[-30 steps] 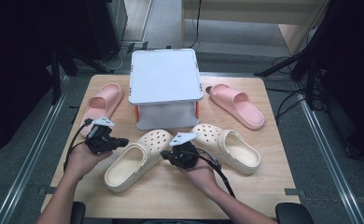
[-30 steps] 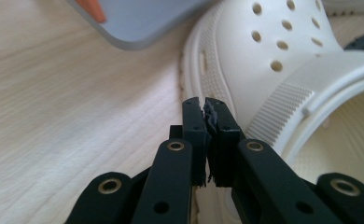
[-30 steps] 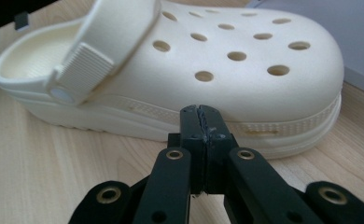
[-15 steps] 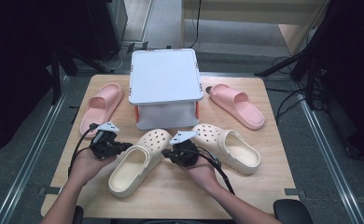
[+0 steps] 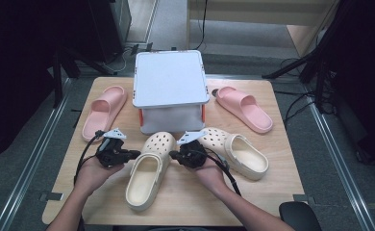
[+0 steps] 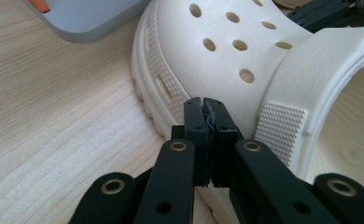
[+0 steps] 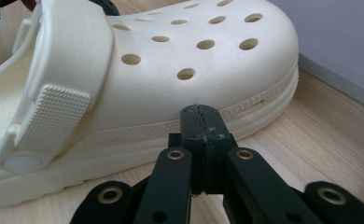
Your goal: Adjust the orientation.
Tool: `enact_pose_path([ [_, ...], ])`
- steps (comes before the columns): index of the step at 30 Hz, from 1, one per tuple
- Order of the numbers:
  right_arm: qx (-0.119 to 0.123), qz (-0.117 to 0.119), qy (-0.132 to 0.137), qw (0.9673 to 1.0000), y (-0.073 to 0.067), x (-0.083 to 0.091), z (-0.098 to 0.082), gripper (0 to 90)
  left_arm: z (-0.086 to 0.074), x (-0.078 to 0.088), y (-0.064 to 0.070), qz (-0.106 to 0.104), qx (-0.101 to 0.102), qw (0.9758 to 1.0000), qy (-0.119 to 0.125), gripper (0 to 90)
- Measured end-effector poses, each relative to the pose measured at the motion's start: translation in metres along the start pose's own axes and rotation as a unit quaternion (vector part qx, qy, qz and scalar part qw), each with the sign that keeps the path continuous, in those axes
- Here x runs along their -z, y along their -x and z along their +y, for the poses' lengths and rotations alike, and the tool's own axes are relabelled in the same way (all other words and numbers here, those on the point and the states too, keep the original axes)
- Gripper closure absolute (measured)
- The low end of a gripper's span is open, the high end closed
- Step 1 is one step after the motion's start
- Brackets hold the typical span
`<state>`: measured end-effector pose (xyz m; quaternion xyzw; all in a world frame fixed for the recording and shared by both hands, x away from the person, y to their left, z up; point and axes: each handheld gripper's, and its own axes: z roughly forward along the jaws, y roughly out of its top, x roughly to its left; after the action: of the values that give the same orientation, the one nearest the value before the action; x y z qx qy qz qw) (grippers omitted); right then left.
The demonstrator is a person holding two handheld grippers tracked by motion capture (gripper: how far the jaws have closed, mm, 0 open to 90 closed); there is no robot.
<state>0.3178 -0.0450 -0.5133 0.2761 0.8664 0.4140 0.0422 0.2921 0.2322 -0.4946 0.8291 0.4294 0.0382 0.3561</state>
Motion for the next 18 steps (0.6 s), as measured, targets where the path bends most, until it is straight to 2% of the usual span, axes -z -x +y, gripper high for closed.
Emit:
enact_pose_path([
  [5, -0.009, -0.003, -0.004, 0.9999, 0.006, 0.0, 0.002, 88.5, 0.001, -0.001, 0.004, -0.005, 0.004, 1.0, 0.005, 88.0],
  [7, -0.013, -0.007, -0.007, 0.9999, 0.008, -0.001, 0.002, 88.6, 0.001, -0.001, 0.004, -0.008, 0.012, 0.9999, 0.004, 87.6],
  [10, -0.015, -0.009, -0.011, 0.9998, 0.01, -0.002, 0.003, 88.8, 0.002, -0.002, 0.009, 0.001, 0.013, 0.9999, 0.003, 88.2],
  [13, -0.014, -0.013, -0.01, 0.9998, 0.011, -0.003, 0.004, 89.3, 0.001, -0.003, 0.01, -0.008, 0.02, 0.9998, 0.003, 88.1],
  [18, -0.018, -0.017, -0.011, 0.9996, 0.014, -0.004, 0.006, 89.3, 0.001, -0.002, 0.013, -0.011, 0.018, 0.9997, 0.011, 85.1],
])
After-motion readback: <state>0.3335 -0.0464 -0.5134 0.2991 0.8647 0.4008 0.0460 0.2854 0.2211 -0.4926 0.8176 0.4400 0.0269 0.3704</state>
